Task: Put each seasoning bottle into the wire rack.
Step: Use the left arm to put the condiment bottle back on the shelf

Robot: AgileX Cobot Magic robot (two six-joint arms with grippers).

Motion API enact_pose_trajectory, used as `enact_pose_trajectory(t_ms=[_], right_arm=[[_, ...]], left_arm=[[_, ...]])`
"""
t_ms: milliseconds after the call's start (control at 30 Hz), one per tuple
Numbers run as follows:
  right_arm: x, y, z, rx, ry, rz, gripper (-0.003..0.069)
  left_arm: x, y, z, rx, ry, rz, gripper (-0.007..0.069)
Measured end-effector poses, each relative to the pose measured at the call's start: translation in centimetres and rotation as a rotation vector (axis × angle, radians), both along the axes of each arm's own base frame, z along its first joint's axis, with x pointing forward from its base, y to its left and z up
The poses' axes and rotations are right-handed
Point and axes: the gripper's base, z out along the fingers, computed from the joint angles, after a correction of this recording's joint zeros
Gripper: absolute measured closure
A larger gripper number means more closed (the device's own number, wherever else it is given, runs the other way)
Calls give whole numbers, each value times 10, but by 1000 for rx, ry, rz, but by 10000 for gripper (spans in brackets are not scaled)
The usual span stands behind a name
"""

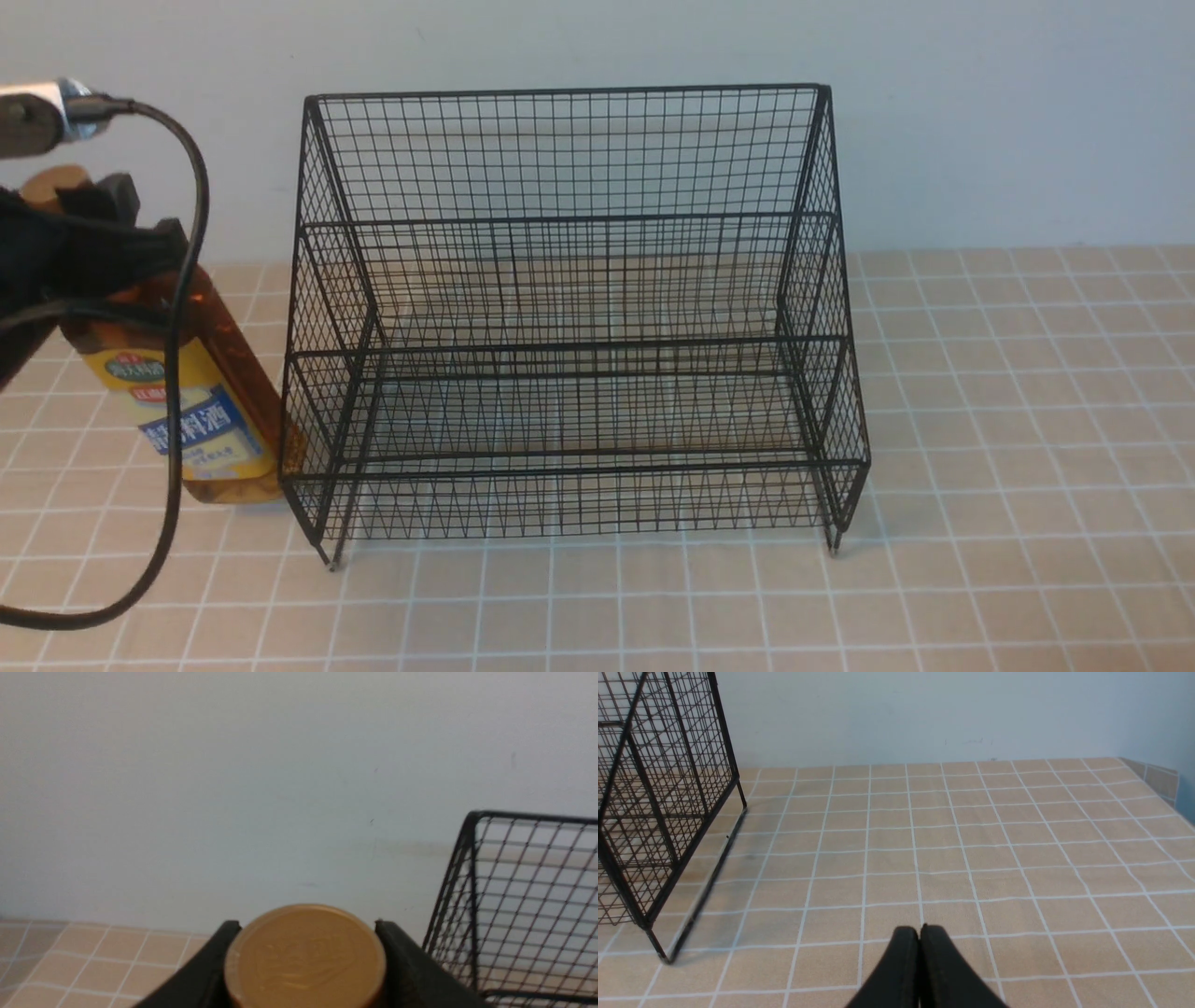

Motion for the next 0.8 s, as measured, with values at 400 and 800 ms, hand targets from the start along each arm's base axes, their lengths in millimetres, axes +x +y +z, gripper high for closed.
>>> enact_pose_trajectory(t_ms=[400,800], right_arm=[[0,0,0,0,0,0,672],[0,0,0,0,0,0,672]], left_arm=[[-4,-4,76,157,-144,-49,314],[-8,-18,134,110,-252,-124,314]])
